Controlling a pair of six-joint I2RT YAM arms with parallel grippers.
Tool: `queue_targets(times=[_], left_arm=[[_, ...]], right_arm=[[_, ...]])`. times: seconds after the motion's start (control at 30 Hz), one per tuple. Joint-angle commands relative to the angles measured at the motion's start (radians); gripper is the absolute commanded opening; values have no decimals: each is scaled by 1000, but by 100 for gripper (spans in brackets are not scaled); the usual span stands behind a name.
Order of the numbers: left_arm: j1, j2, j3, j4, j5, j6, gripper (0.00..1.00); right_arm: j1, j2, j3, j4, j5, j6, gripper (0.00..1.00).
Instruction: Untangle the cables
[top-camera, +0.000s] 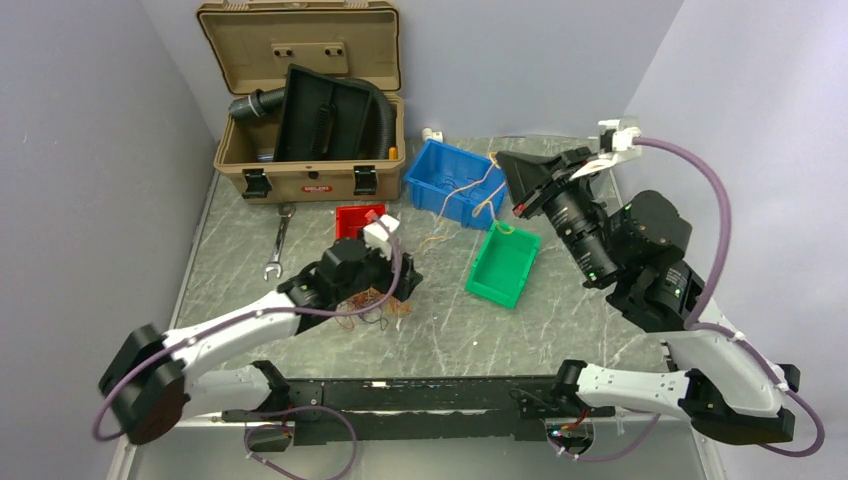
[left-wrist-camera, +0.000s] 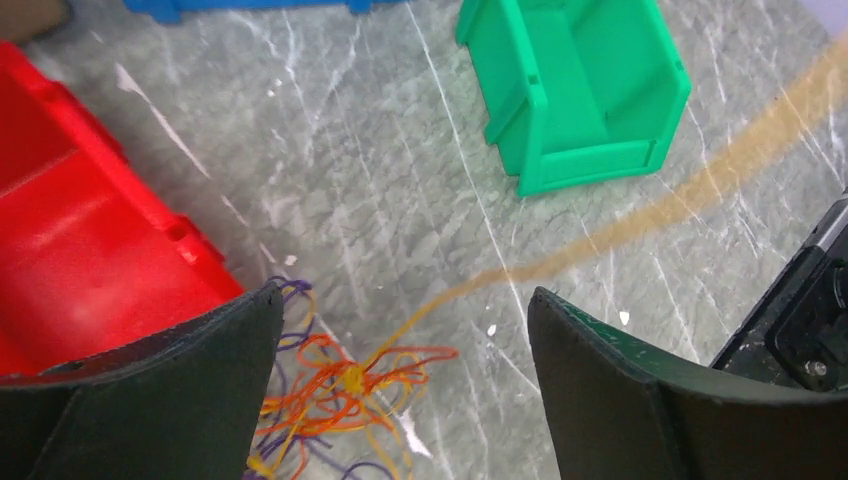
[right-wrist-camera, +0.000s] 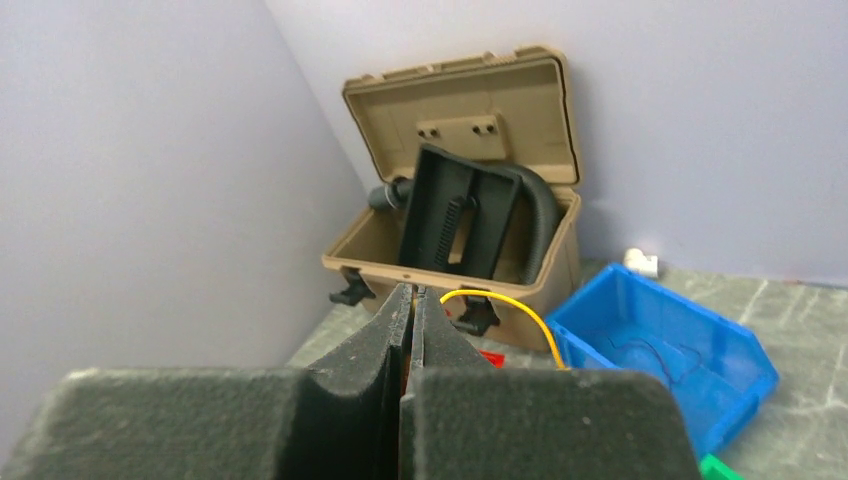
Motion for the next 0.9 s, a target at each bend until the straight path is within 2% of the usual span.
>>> queue_targets(times=[0.0,0.1,0.2,0.33,0.43,0.53,0.63,0.73,0.87], left_arm=[[-4,209,103,57,36,-59,91],[-2,355,154,-52,23,-115,76],[-3,376,99,-53,0,-179,68],[-3,206,-85,8,-28,-238,58],[-3,40,-143,-64,-55,-238,55],[-3,-112,-147,-191,-82,-216,51],[-2,-198,-122,-294,-82,-184,48],[-2,-235,-84,-372,-79,-162,48],[-1,-254,-51,-430,-95,-156,50]], right_arm=[[1,22,143,83,-22,-54,0],[0,32,229,109,21,-96,0],[0,7,252,160,110,-159,0],[0,-46,208,216,210,-222,0],[0,-81,143,186,252,-221,0],[0,-123,59,85,274,-148,0],[0,-172,-75,1,256,-42,0],[0,-192,-220,-80,201,71,0],[-1,-179,-322,-178,172,201,0]])
